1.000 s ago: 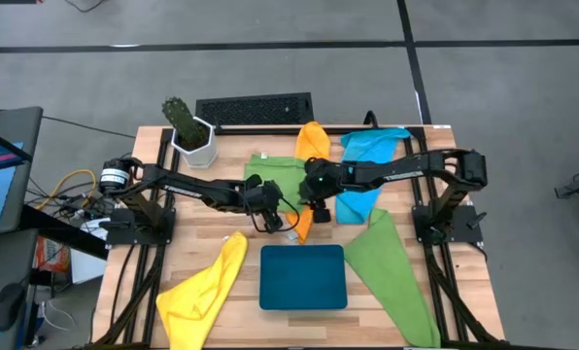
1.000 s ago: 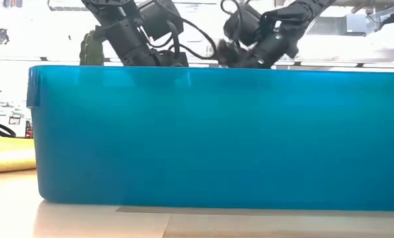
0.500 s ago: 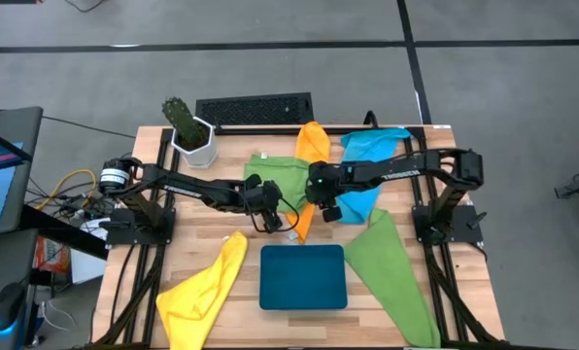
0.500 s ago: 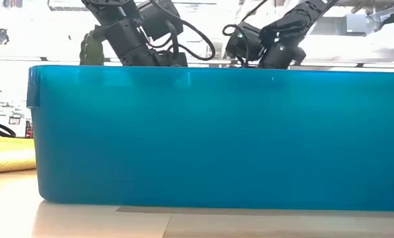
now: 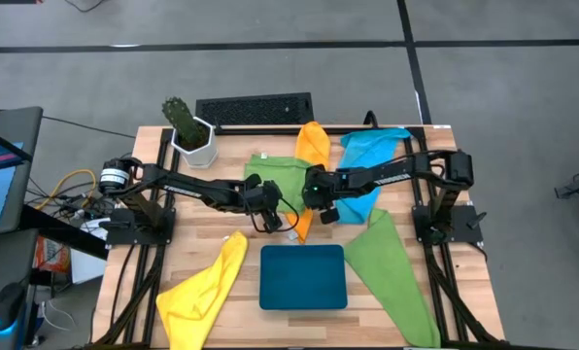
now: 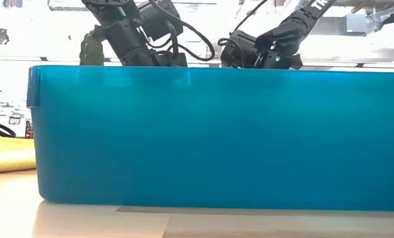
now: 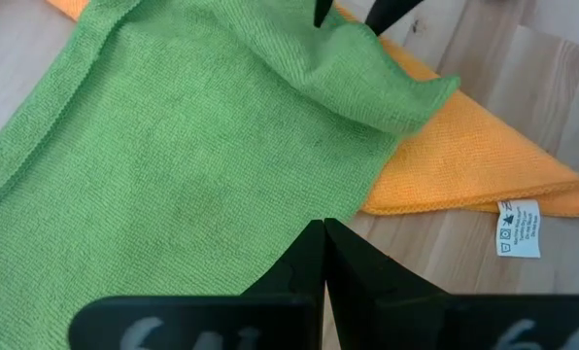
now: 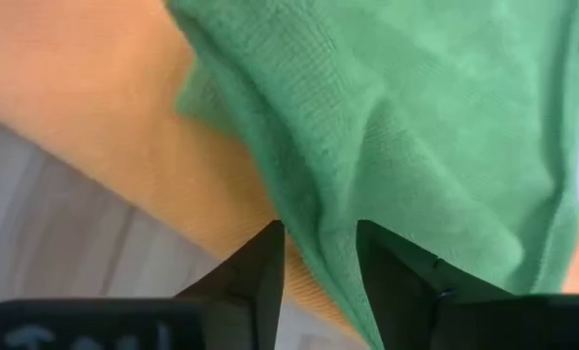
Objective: Fold microfiber towels
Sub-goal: Fold the top green microfiber towel
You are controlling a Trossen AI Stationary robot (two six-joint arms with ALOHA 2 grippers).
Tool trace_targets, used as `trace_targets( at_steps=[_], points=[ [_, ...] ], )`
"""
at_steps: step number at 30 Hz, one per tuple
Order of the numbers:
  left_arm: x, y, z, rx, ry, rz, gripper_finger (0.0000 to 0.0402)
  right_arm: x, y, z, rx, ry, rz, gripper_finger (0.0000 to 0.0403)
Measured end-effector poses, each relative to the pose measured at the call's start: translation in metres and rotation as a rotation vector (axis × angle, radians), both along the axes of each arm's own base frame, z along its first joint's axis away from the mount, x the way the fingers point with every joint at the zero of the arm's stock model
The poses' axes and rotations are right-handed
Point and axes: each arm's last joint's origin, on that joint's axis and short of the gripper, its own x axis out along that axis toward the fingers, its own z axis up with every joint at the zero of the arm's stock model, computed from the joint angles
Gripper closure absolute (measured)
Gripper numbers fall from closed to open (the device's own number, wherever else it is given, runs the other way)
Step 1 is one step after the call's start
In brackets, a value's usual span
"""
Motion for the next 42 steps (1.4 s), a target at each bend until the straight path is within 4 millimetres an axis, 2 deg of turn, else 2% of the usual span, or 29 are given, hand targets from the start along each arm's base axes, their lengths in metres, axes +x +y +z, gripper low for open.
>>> trace_targets(
  at_steps=[9, 19, 24, 29, 37, 42],
  points=[
    [0.0, 0.0, 0.0, 0.0, 0.0, 0.0, 0.0401, 0.002, -0.003, 0.001, -0.006, -0.021, 0.009, 0.0283],
    [0.0, 0.0, 0.0, 0.0, 0.0, 0.0, 0.0401, 0.003, 0.002, 0.002, -0.052, -0.011, 0.063, 0.0391],
    [0.0, 0.0, 0.0, 0.0, 0.0, 0.0, 0.0401, 0.012, 0.002, 0.013, -0.1, -0.041, 0.081, 0.038],
    [0.0, 0.0, 0.0, 0.0, 0.0, 0.0, 0.0401, 0.02, 0.0, 0.024, -0.119, -0.081, 0.101, 0.0393],
    [0.0, 0.0, 0.0, -0.001, 0.0, 0.0, 0.0401, 0.023, 0.002, 0.025, -0.088, -0.121, 0.156, 0.0367],
    [0.0, 0.0, 0.0, -0.001, 0.0, 0.0, 0.0401, 0.024, -0.001, 0.027, -0.087, -0.15, 0.152, 0.0366]
  ],
)
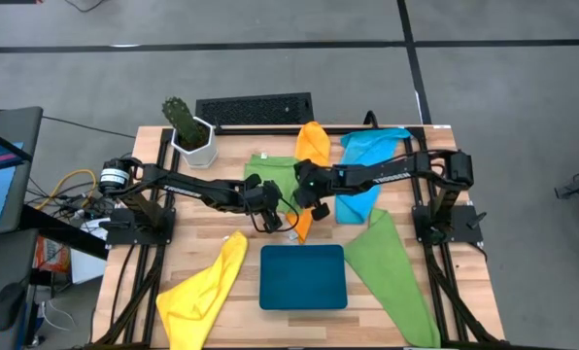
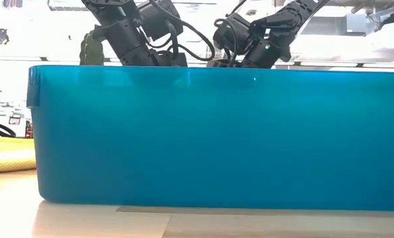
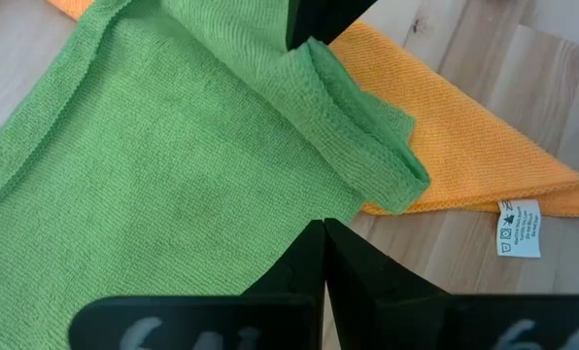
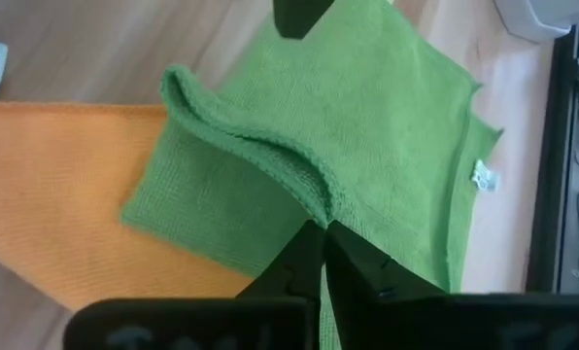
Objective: Fold microfiber towels
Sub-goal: Fold the top green microfiber towel
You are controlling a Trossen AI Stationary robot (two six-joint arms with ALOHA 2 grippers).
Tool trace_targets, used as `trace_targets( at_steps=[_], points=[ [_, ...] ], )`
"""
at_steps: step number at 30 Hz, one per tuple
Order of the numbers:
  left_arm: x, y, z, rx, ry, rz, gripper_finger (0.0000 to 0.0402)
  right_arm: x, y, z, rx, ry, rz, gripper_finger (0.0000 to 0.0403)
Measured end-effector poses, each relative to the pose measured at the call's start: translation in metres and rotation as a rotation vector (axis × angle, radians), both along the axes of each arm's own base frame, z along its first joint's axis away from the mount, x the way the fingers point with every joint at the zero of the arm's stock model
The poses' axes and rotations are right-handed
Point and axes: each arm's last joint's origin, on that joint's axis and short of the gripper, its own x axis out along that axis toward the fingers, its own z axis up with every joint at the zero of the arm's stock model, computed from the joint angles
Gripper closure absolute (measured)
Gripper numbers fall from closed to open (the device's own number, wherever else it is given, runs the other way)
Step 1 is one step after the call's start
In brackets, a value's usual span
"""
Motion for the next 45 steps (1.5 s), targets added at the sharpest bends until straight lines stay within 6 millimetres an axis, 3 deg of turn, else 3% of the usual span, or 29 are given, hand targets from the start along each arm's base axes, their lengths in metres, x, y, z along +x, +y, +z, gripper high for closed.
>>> trace_targets(
  at_steps=[6, 13, 23, 34, 40, 45],
  points=[
    [0.0, 0.0, 0.0, 0.0, 0.0, 0.001, 0.0401, 0.0, -0.007, 0.001, 0.019, -0.016, -0.004, 0.0371],
    [0.0, 0.0, 0.0, -0.001, -0.001, 0.001, 0.0401, 0.0, -0.011, 0.001, 0.081, -0.039, 0.011, 0.0348],
    [0.0, -0.001, 0.0, -0.021, -0.008, -0.005, 0.0401, 0.008, -0.016, -0.022, 0.049, -0.005, -0.034, 0.0331],
    [0.012, -0.006, 0.009, 0.002, -0.149, -0.052, 0.0401, 0.016, -0.022, -0.008, 0.026, -0.054, -0.058, 0.033],
    [0.018, -0.009, 0.012, 0.065, -0.212, -0.186, 0.0401, 0.017, -0.022, -0.009, 0.036, -0.054, -0.049, 0.033],
    [0.02, -0.007, 0.007, 0.08, -0.195, -0.199, 0.0401, 0.017, -0.022, -0.009, 0.048, -0.056, -0.062, 0.033]
  ],
)
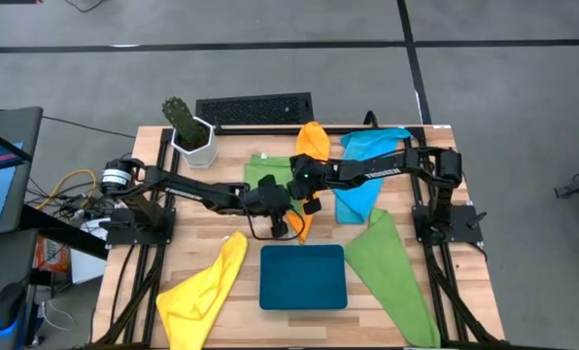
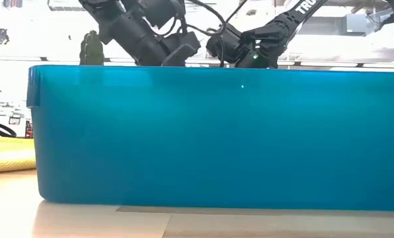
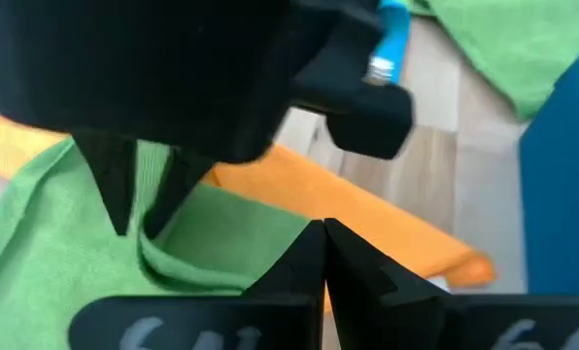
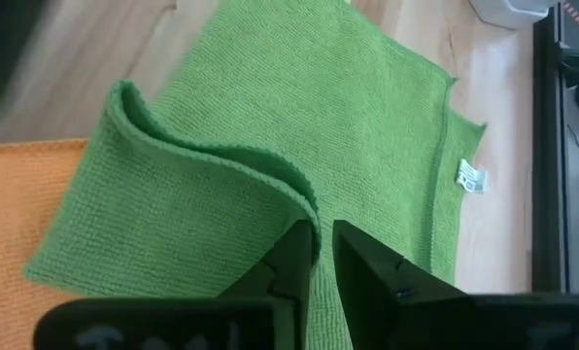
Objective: Fold microfiber towels
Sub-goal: Fold the top green microfiber towel
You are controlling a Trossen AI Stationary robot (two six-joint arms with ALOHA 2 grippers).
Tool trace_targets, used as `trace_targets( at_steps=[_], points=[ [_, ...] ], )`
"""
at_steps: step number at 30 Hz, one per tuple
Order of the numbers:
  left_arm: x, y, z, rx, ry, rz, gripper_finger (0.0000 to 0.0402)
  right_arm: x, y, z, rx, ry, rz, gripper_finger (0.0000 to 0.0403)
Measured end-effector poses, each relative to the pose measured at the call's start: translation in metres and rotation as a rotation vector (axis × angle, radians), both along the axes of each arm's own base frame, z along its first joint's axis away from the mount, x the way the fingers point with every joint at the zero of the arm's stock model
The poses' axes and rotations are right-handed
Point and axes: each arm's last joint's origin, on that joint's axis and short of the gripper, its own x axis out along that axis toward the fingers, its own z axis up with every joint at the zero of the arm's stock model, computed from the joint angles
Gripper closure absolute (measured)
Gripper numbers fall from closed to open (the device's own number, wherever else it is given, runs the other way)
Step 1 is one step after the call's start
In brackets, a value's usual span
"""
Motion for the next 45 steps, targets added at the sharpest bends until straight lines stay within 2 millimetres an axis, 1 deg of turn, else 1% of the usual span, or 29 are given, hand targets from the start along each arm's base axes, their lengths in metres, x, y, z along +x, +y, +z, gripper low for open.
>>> trace_targets(
  at_steps=[5, 8, 16, 24, 27, 32, 35, 37, 40, 42, 45],
  points=[
    [0.004, 0.002, -0.024, -0.009, 0.085, -0.019, 0.0402, 0.0, 0.0, 0.0, -0.001, 0.0, -0.001, 0.033],
    [0.004, 0.003, -0.034, -0.024, 0.122, 0.025, 0.0402, 0.0, 0.0, 0.0, 0.0, 0.002, -0.001, 0.033],
    [0.0, 0.005, -0.032, 0.016, 0.138, 0.134, 0.0401, 0.0, 0.0, 0.0, 0.006, 0.0, -0.009, 0.033],
    [-0.001, 0.001, -0.034, -0.028, 0.153, 0.11, 0.0401, 0.0, 0.0, 0.0, 0.004, 0.0, -0.011, 0.033],
    [-0.001, 0.0, -0.035, -0.031, 0.159, 0.112, 0.0401, -0.001, -0.001, 0.006, -0.011, -0.013, -0.027, 0.033],
    [-0.002, 0.002, -0.038, -0.021, 0.173, 0.138, 0.0401, -0.001, -0.007, 0.027, -0.018, -0.068, -0.058, 0.033],
    [-0.002, 0.002, -0.038, -0.02, 0.175, 0.139, 0.0401, -0.008, -0.012, 0.03, 0.022, -0.015, -0.103, 0.033],
    [-0.002, 0.002, -0.038, -0.02, 0.175, 0.139, 0.0401, -0.018, -0.015, 0.031, 0.093, 0.046, -0.129, 0.033],
    [-0.002, 0.002, -0.038, -0.017, 0.177, 0.142, 0.0402, -0.032, -0.02, 0.028, 0.197, 0.143, -0.124, 0.033],
    [-0.003, 0.002, -0.038, -0.003, 0.176, 0.154, 0.0402, -0.04, -0.022, 0.021, 0.217, 0.195, -0.134, 0.033],
    [-0.003, 0.003, -0.038, 0.003, 0.176, 0.159, 0.0401, -0.046, -0.025, 0.018, 0.211, 0.239, -0.118, 0.033]
  ],
)
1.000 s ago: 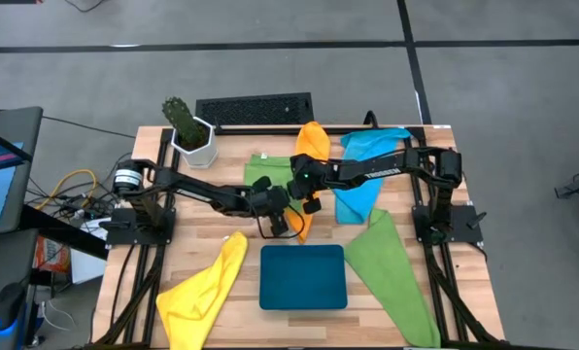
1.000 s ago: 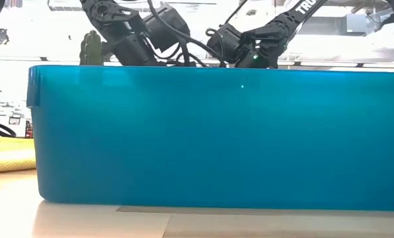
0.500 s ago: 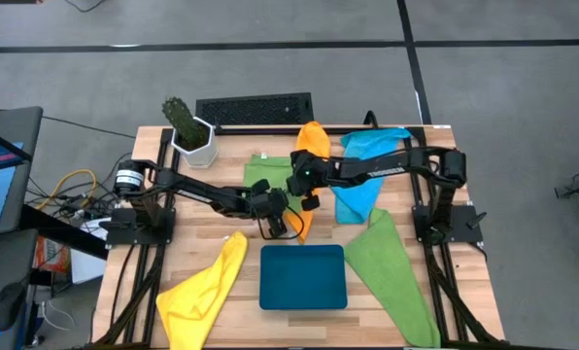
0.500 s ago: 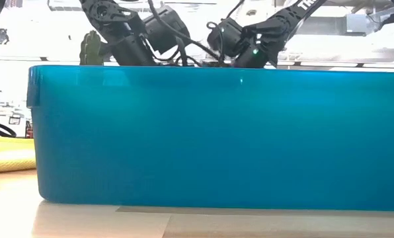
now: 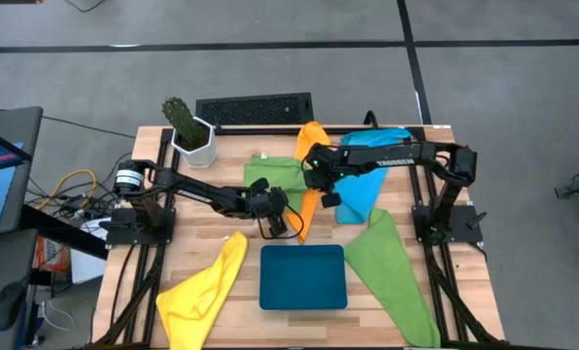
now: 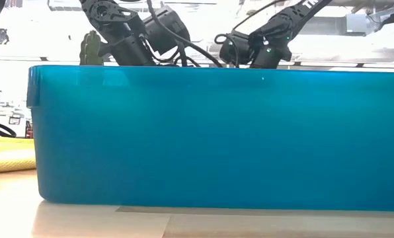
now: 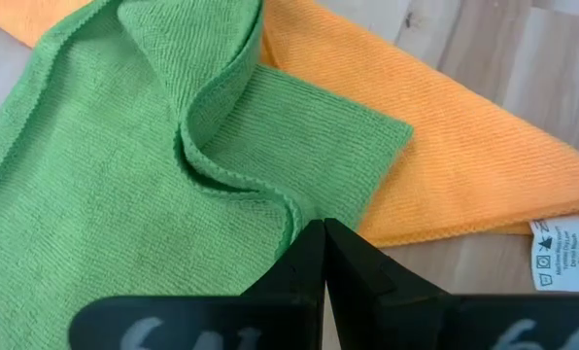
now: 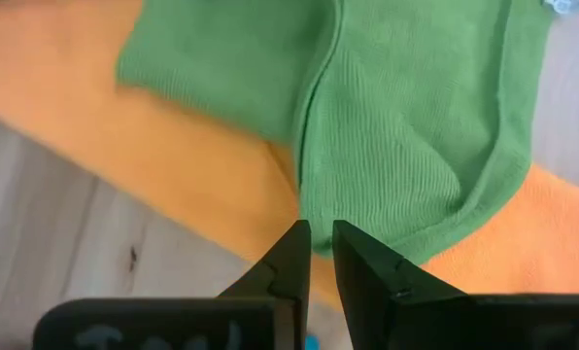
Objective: Fold microfiber towels
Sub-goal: Fold the top green microfiber towel
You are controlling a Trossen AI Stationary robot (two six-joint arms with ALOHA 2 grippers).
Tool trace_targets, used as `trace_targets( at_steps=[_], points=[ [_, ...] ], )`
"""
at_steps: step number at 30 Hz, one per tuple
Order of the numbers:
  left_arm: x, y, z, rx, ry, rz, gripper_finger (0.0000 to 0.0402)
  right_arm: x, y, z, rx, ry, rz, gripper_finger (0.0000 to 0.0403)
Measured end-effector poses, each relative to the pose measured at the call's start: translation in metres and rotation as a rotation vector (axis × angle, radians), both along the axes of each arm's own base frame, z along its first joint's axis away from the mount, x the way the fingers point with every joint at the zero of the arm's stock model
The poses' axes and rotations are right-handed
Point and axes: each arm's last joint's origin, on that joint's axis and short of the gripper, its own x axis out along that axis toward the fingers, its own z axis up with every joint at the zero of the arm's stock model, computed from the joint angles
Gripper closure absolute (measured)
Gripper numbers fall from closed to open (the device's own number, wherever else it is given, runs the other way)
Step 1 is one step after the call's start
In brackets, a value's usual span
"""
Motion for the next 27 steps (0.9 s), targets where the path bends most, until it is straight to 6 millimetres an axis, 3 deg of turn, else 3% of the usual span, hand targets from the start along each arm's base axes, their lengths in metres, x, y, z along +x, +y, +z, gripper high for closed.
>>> trace_targets(
  at_steps=[9, 16, 22, 27],
  points=[
    [0.0, 0.0, 0.0, -0.005, 0.0, -0.004, 0.0401, 0.004, 0.013, 0.004, -0.023, 0.011, 0.125, 0.0327],
    [0.0, 0.0, 0.0, -0.008, 0.0, -0.005, 0.0402, 0.01, 0.03, 0.006, -0.101, 0.015, 0.257, 0.0258],
    [0.0, 0.0, 0.0, -0.008, 0.0, -0.003, 0.0401, 0.009, 0.023, 0.001, -0.166, 0.046, 0.211, 0.0207],
    [0.0, 0.0, 0.0, -0.008, 0.0, -0.003, 0.0401, 0.003, 0.013, -0.006, -0.161, 0.062, 0.182, 0.0225]
  ],
)
